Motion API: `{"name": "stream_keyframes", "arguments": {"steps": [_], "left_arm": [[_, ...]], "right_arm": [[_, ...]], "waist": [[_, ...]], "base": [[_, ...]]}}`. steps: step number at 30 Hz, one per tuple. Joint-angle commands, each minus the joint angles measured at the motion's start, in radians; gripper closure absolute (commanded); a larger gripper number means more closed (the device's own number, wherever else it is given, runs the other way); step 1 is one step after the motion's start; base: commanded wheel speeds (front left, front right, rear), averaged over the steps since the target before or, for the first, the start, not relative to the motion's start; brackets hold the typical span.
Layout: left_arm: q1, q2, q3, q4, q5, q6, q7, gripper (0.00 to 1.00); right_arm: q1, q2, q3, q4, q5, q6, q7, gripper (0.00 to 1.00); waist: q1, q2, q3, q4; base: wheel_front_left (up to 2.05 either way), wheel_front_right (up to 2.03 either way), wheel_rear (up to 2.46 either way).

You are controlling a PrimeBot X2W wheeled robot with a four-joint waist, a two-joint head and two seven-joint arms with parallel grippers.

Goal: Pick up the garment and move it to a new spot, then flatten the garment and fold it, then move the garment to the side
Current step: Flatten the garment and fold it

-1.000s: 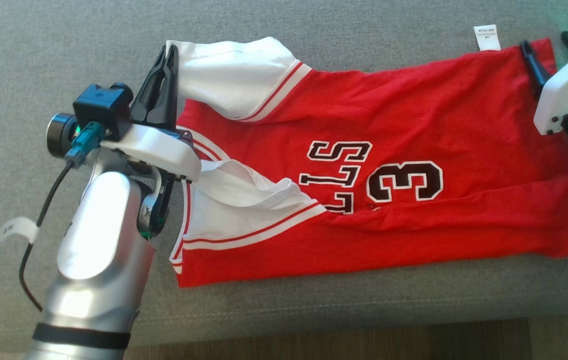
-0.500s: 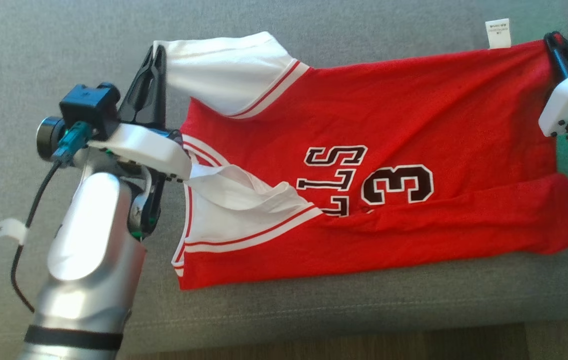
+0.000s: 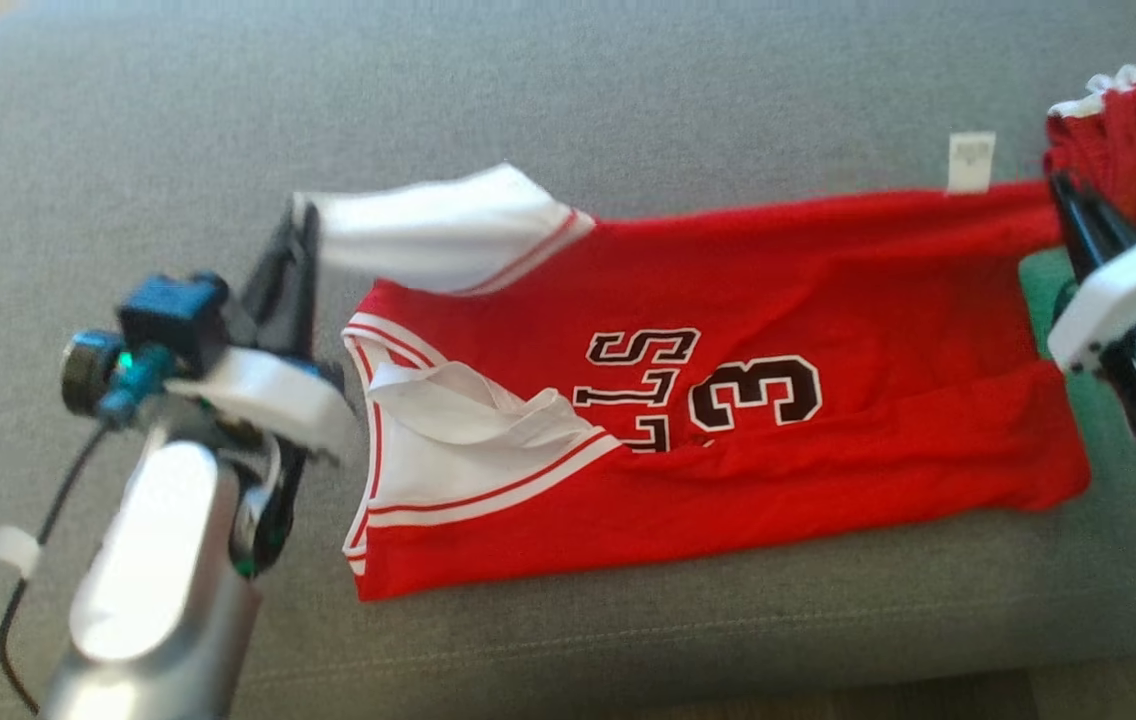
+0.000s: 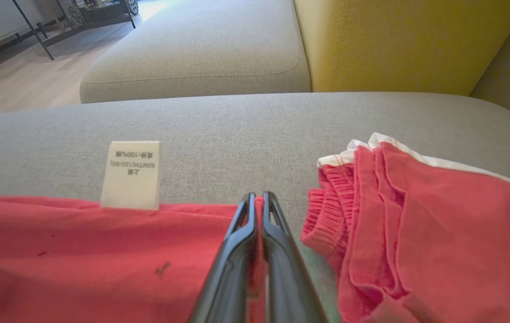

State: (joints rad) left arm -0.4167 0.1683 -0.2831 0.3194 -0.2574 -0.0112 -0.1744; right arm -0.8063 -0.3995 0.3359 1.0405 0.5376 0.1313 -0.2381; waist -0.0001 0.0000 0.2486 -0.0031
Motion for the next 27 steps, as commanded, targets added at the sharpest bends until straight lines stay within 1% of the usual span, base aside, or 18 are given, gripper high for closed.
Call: {"name": "stream_keyframes", "arguments": {"steps": [1, 8, 11, 15, 16, 18, 27], "left_arm": [[0.007, 0.05, 0.011, -0.052, 0.021, -0.014, 0.016, 1.0], [0.118, 0.121, -0.015, -0.141, 0.048, -0.017, 0.071, 1.0], [0.159, 0.147, -0.028, -0.186, 0.053, -0.024, 0.099, 1.0], [0.212, 0.177, -0.048, -0.238, 0.058, -0.035, 0.131, 1.0], [0.212, 0.177, -0.048, -0.238, 0.058, -0.035, 0.131, 1.0], [0.254, 0.199, -0.072, -0.259, 0.064, -0.047, 0.155, 1.0], [0.336, 0.259, -0.123, -0.303, 0.058, -0.077, 0.219, 1.0]], "right_arm": [[0.027, -0.032, 0.019, -0.037, 0.021, -0.001, 0.004, 1.0], [0.089, -0.076, 0.043, -0.1, 0.077, -0.001, 0.027, 1.0], [0.113, -0.092, 0.055, -0.129, 0.094, -0.001, 0.043, 1.0], [0.16, -0.113, 0.089, -0.178, 0.12, -0.001, 0.098, 1.0], [0.16, -0.113, 0.089, -0.178, 0.12, -0.001, 0.098, 1.0], [0.194, -0.132, 0.114, -0.216, 0.134, -0.001, 0.132, 1.0], [0.262, -0.192, 0.147, -0.297, 0.157, -0.001, 0.211, 1.0]], "waist": [[0.0001, 0.0, -0.013, -0.003], [0.0001, 0.0, -0.041, -0.008], [0.0001, 0.0, -0.052, -0.005], [0.0001, 0.0, -0.07, -0.003], [0.0001, 0.0, -0.07, -0.003], [0.0001, 0.0, -0.081, -0.004], [0.0001, 0.0, -0.104, -0.012]], "base": [[0.0, 0.0, 0.0], [0.0, 0.0, 0.0], [0.0, 0.0, 0.0], [0.0, 0.0, 0.0], [0.0, 0.0, 0.0], [0.0, 0.0, 0.0], [0.0, 0.0, 0.0]]}}
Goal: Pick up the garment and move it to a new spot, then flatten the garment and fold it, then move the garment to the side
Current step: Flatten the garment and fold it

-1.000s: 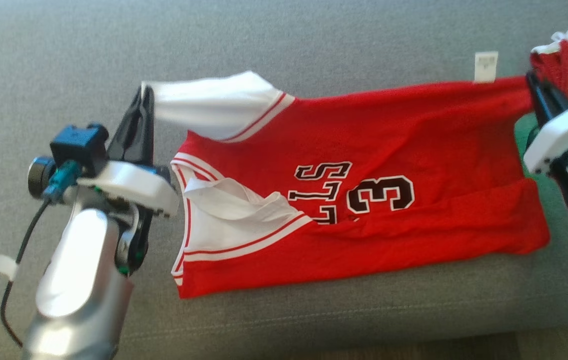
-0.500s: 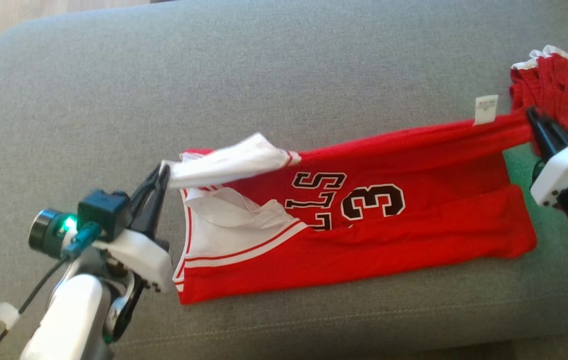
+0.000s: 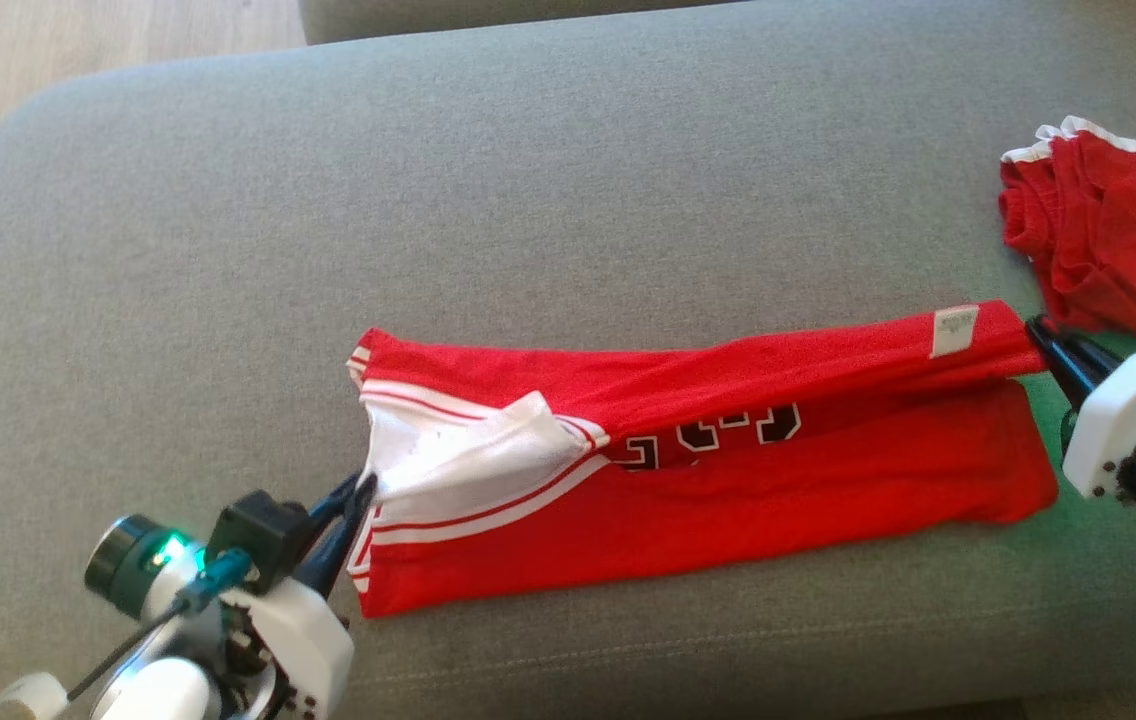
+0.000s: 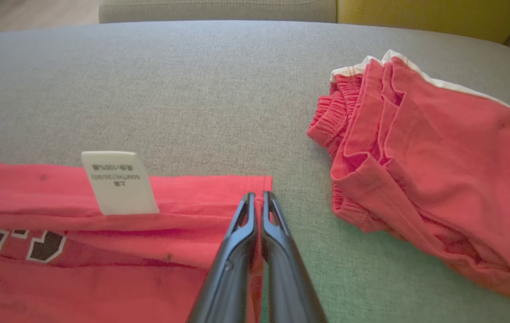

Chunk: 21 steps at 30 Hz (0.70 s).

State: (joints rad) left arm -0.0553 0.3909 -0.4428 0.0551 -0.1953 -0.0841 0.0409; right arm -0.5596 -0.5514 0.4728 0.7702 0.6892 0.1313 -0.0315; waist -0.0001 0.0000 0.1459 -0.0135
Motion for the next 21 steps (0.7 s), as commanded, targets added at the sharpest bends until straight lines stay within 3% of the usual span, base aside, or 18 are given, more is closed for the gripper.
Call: {"name": "stream_keyframes", "arguments": {"steps": [1, 7, 8, 9, 10, 11, 16, 21], "left_arm": [[-0.02, 0.042, 0.032, -0.042, -0.006, -0.007, 0.012, 1.0], [-0.002, 0.069, 0.011, -0.045, -0.02, -0.018, 0.053, 1.0], [0.002, 0.072, 0.006, -0.041, -0.026, -0.02, 0.063, 1.0], [0.007, 0.071, 0.002, -0.037, -0.037, -0.022, 0.077, 0.6], [0.011, 0.068, 0.004, -0.035, -0.05, -0.022, 0.087, 0.04], [0.014, 0.064, 0.008, -0.035, -0.063, -0.021, 0.091, 0.0], [0.012, 0.063, 0.044, -0.041, -0.079, 0.01, 0.063, 0.0], [-0.015, 0.017, 0.117, -0.077, -0.102, 0.085, -0.045, 0.0]], "right_arm": [[0.021, -0.047, 0.012, -0.034, 0.005, -0.001, 0.013, 1.0], [0.051, -0.073, 0.029, -0.07, 0.012, -0.001, 0.072, 1.0], [0.057, -0.075, 0.024, -0.071, 0.021, -0.001, 0.088, 0.0], [0.063, -0.075, 0.02, -0.073, 0.031, -0.001, 0.106, 0.0], [0.066, -0.075, 0.013, -0.078, 0.039, -0.001, 0.114, 0.0], [0.067, -0.071, -0.004, -0.082, 0.053, -0.001, 0.116, 0.0], [0.07, -0.064, -0.076, -0.127, 0.08, -0.001, 0.103, 0.0], [0.067, -0.035, -0.152, -0.169, 0.024, -0.001, 0.012, 0.0]], "waist": [[0.0001, 0.0, -0.002, -0.002], [0.0001, 0.0, -0.005, -0.007], [0.0001, 0.0, -0.006, -0.009], [0.0001, 0.0, -0.007, -0.01], [0.0001, 0.0, -0.009, -0.011], [0.0001, 0.0, -0.011, -0.012], [0.0001, 0.0, -0.025, -0.017], [0.0001, 0.0, -0.043, -0.017]], "base": [[0.0, 0.0, 0.0], [0.0, 0.0, 0.0], [0.0, 0.0, 0.0], [0.0, 0.0, 0.0], [0.0, 0.0, 0.0], [0.0, 0.0, 0.0], [0.0, 0.0, 0.0], [0.0, 0.0, 0.0]]}}
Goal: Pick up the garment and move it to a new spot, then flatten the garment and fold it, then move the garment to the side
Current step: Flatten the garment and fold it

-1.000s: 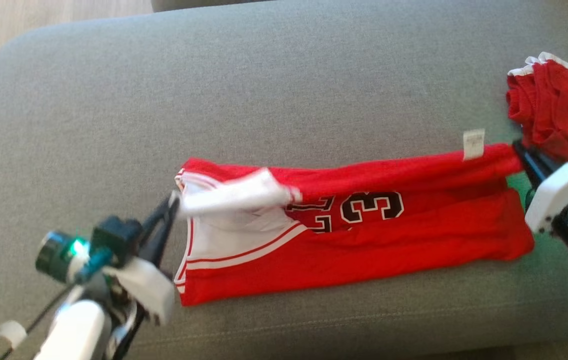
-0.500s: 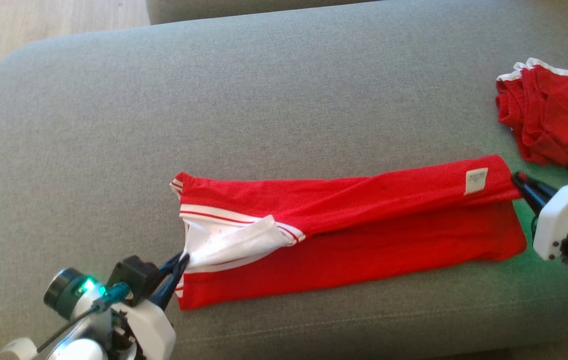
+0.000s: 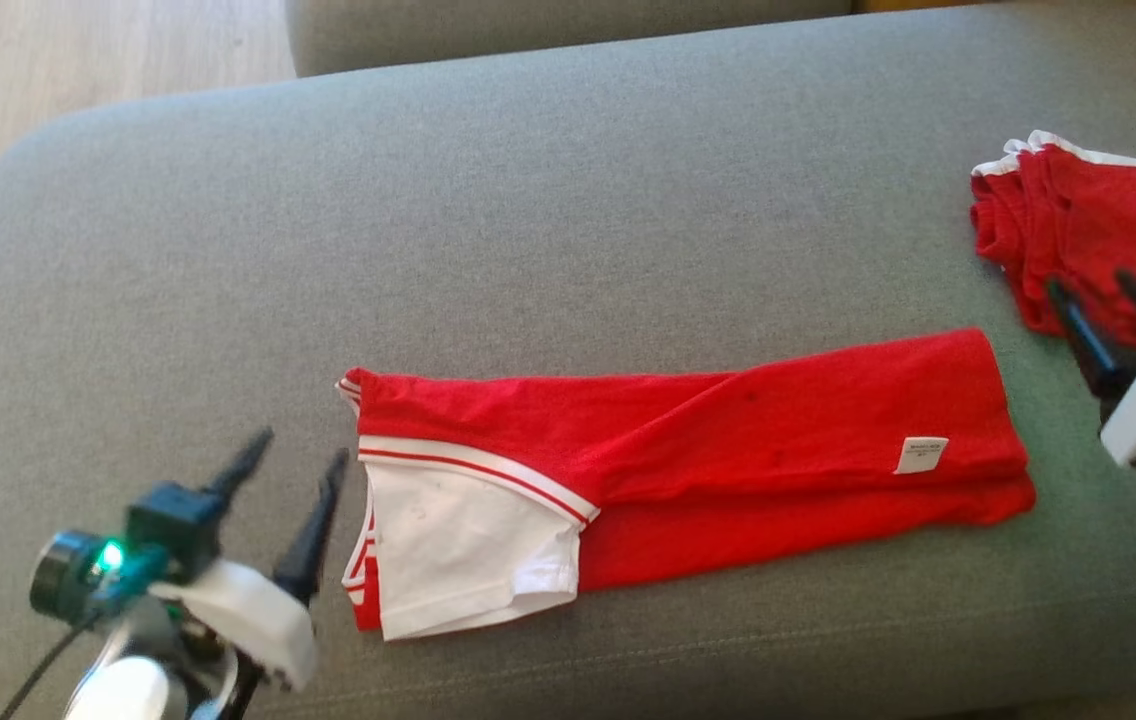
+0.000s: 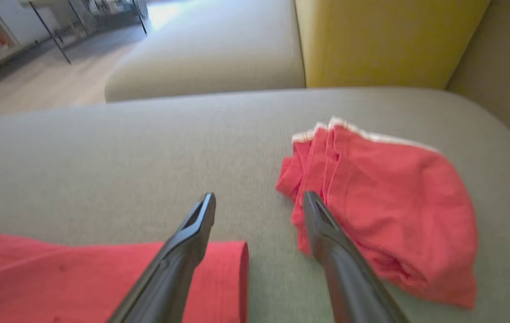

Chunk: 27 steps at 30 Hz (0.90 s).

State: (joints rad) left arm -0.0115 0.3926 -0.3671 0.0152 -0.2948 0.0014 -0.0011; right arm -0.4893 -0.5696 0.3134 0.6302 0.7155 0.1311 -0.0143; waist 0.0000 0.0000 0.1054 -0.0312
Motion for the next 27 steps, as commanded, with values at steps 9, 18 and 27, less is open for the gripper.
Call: {"name": "stream_keyframes", "arguments": {"steps": [9, 18, 27], "left_arm": [[-0.081, -0.151, 0.184, -0.062, -0.103, 0.129, -0.228, 0.0], [0.001, -0.292, 0.286, -0.09, -0.037, 0.083, -0.26, 0.0], [0.068, -0.338, 0.353, -0.074, 0.075, 0.041, -0.261, 0.0]], "right_arm": [[0.044, 0.147, -0.173, -0.18, -0.106, 0.0, -0.216, 0.0], [0.201, 0.348, -0.296, -0.365, -0.276, 0.0, -0.247, 0.0], [0.333, 0.469, -0.355, -0.464, -0.423, 0.0, -0.247, 0.0]], "waist": [[0.0, 0.0, -0.045, -0.003], [0.0, 0.0, -0.07, -0.01], [0.0, 0.0, -0.071, -0.008]], "base": [[0.0, 0.0, 0.0], [0.0, 0.0, 0.0], [0.0, 0.0, 0.0]]}}
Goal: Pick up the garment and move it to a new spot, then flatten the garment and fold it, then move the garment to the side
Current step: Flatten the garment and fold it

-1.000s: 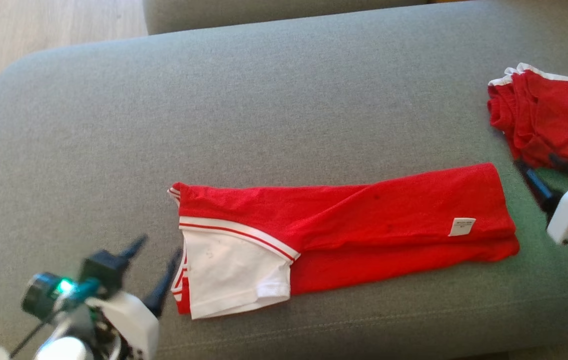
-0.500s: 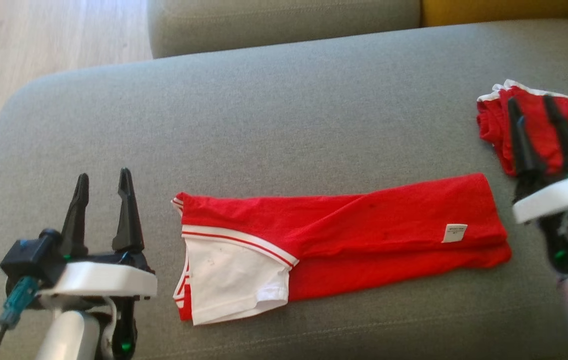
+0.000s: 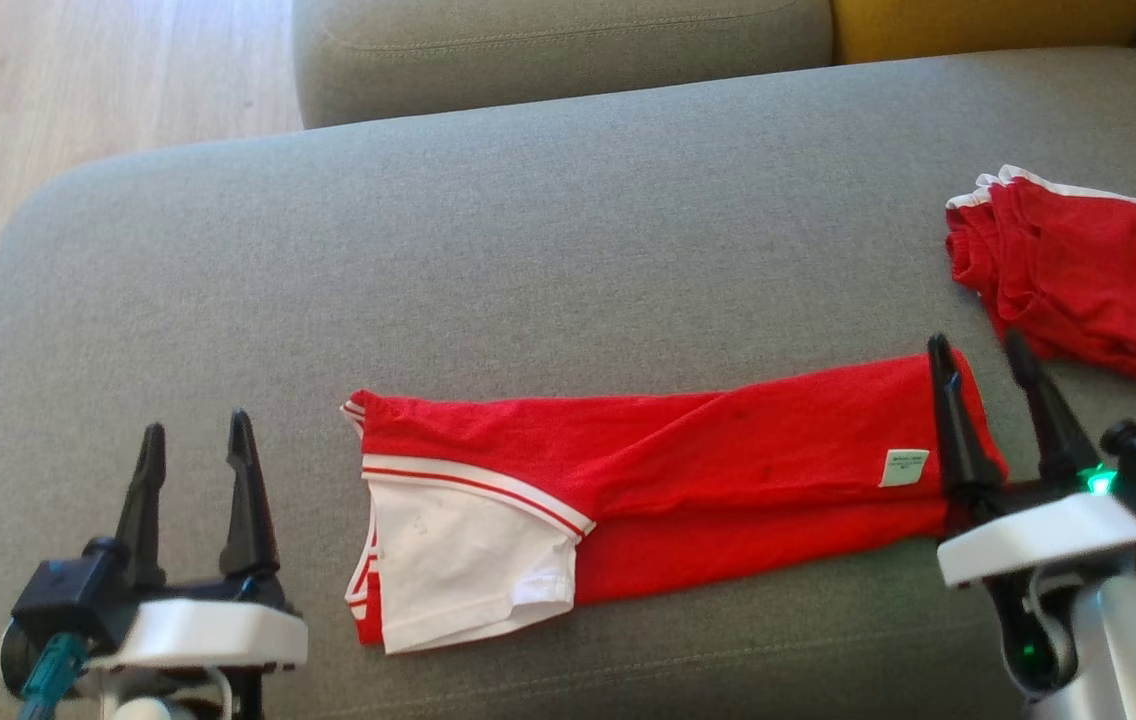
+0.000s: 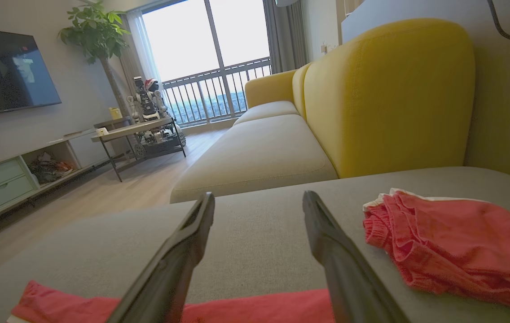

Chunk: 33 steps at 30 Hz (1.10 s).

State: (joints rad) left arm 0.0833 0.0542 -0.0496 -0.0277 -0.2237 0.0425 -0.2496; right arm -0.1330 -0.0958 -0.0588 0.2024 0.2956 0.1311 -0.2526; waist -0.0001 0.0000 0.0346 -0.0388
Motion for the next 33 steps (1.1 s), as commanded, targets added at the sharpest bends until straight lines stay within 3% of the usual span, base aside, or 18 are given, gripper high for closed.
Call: {"name": "stream_keyframes", "arguments": {"steps": [1, 11, 20, 33], "left_arm": [[-0.023, -0.001, 0.04, -0.027, 0.007, -0.005, -0.012, 0.0], [-0.028, -0.004, 0.041, 0.005, -0.001, -0.027, -0.012, 0.0], [-0.044, -0.004, 0.006, 0.052, -0.003, -0.035, -0.012, 0.0], [-0.093, -0.004, -0.033, 0.095, 0.021, -0.053, -0.012, 0.0]], "right_arm": [[-0.014, 0.002, 0.017, -0.041, -0.009, 0.0, -0.009, 0.0], [0.003, 0.024, 0.01, -0.036, -0.042, 0.0, -0.009, 0.0], [-0.08, 0.035, -0.142, 0.202, -0.115, 0.0, 0.082, 0.0], [-0.206, 0.033, -0.244, 0.411, -0.173, 0.0, 0.209, 0.0]], "waist": [[0.0001, 0.0, 0.0, -0.001], [0.0001, 0.0, 0.0, -0.004], [0.0001, 0.0, 0.037, 0.008], [0.0001, 0.0, 0.095, 0.032]], "base": [[0.0, 0.0, 0.0], [0.0, 0.0, 0.0], [0.0, 0.0, 0.0], [0.0, 0.0, 0.0]]}}
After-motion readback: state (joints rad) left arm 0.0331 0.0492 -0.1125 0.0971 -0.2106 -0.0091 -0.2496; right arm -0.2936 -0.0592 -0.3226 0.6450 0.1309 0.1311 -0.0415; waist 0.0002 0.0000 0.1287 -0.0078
